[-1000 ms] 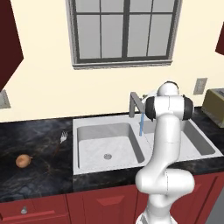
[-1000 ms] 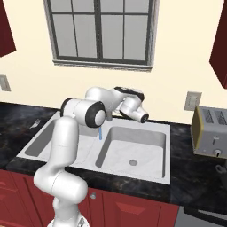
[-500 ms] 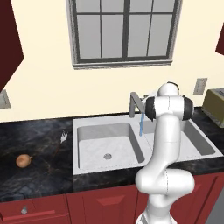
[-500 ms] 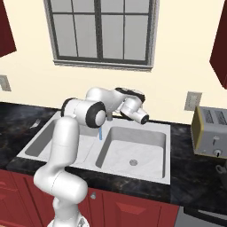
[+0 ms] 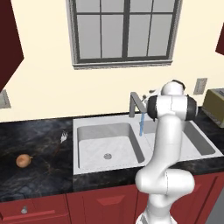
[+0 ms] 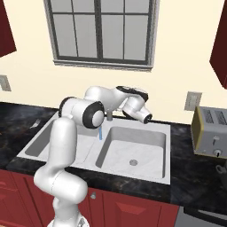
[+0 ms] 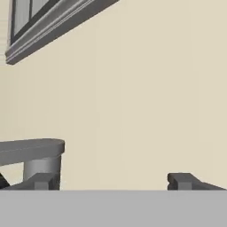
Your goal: Turn on the sink faucet. Then move the onion from the counter to the sink. Turn off the sink. Move the vegetable from the sink to the pot next to the stove. Finally move the pot to the front left burner.
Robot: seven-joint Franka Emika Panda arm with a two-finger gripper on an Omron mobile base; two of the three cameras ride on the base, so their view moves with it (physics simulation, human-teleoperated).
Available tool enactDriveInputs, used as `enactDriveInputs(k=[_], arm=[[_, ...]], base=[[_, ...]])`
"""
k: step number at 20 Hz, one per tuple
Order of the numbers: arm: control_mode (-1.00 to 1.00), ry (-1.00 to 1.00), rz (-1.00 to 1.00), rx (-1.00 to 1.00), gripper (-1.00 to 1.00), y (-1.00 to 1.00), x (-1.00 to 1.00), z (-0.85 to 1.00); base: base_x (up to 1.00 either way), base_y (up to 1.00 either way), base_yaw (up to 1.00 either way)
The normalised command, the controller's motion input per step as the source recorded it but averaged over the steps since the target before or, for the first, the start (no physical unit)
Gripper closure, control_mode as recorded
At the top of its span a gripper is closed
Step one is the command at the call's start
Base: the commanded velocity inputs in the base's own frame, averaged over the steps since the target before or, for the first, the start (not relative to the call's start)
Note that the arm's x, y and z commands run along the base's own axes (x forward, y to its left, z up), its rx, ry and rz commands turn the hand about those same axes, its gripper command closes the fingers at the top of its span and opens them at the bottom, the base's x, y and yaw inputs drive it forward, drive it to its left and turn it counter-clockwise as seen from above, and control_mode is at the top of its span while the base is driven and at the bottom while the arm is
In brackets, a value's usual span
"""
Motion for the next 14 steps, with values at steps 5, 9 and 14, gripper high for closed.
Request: enactDriveInputs(k=[5, 9, 14], arm=[[-1.00, -0.09, 0.00, 0.00, -1.00, -0.11, -0.42, 0.60], [-1.00, -0.10, 0.00, 0.00, -1.00, -0.01, -0.58, 0.57], [-1.00, -0.11, 0.01, 0.00, -1.00, 0.11, -0.80, 0.49]], base=[[0.00, 0.00, 0.00], [0.00, 0.00, 0.00], [0.00, 0.00, 0.00]])
